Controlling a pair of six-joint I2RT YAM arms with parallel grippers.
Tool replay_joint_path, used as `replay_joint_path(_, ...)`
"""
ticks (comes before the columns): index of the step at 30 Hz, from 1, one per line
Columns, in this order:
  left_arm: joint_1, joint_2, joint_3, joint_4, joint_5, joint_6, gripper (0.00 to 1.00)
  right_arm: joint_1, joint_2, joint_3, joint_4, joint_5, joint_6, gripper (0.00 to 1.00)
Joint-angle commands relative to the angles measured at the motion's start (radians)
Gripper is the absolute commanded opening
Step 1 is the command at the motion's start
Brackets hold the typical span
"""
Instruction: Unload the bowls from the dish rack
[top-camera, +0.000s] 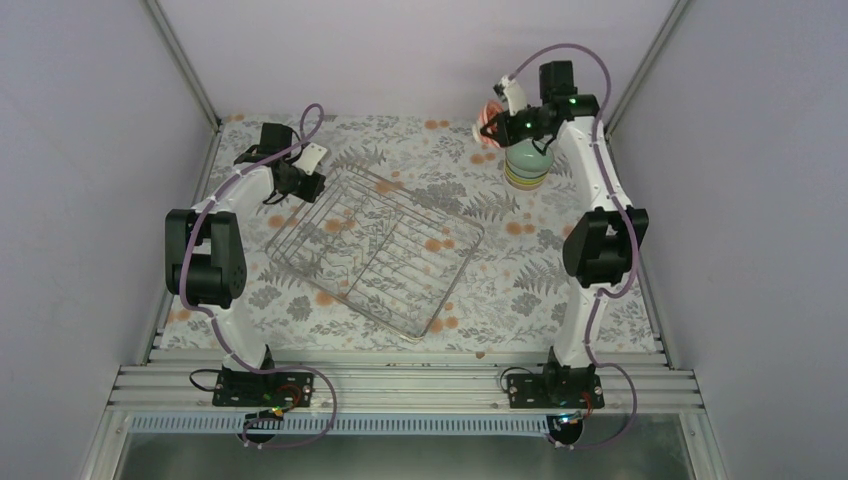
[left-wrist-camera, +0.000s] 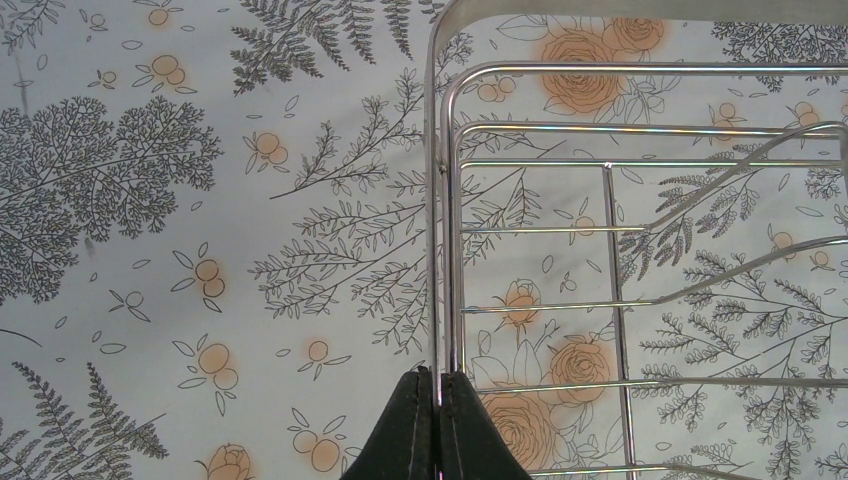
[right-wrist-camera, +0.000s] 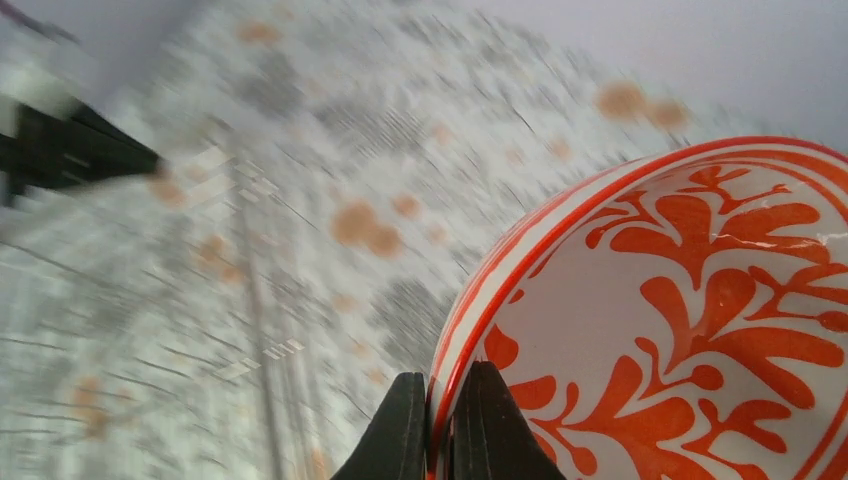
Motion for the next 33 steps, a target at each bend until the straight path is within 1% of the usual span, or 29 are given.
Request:
replay_joint_path(1,0.0,0.019,-0.023,-0.043,-0.001,-0.037,0.02,0.022,-0.1,-0.1,0.017,0.4,-0.123,0.03)
replay_joint_path(5,0.001,0.013,-0.025,-0.043,0.003,-0.037,0.02,0.023,-0.127,-0.142,0.019,0.572,-0.159,0.03)
replay_joint_path(9,0.001,0.005,-0.028,-0.042,0.007,-0.037,0.02,0.023,-0.153,-0.179,0.033,0.671,-0.186,0.03)
replay_joint_path(19,0.001,-0.002,-0.036,-0.042,0.01,-0.034,0.02,0.025,-0.14,-0.183,0.033,0.755,-0.21,0.03)
replay_joint_path(25,0.0,0.0,-0.041,-0.039,0.013,-0.032,0.02,0.027,-0.124,-0.22,0.057,0.849,-0.237,0.03)
replay_joint_path(33,0.001,-0.004,-0.042,-0.039,0.014,-0.032,0.02,0.047,-0.095,-0.223,0.029,0.861,-0.241,0.03)
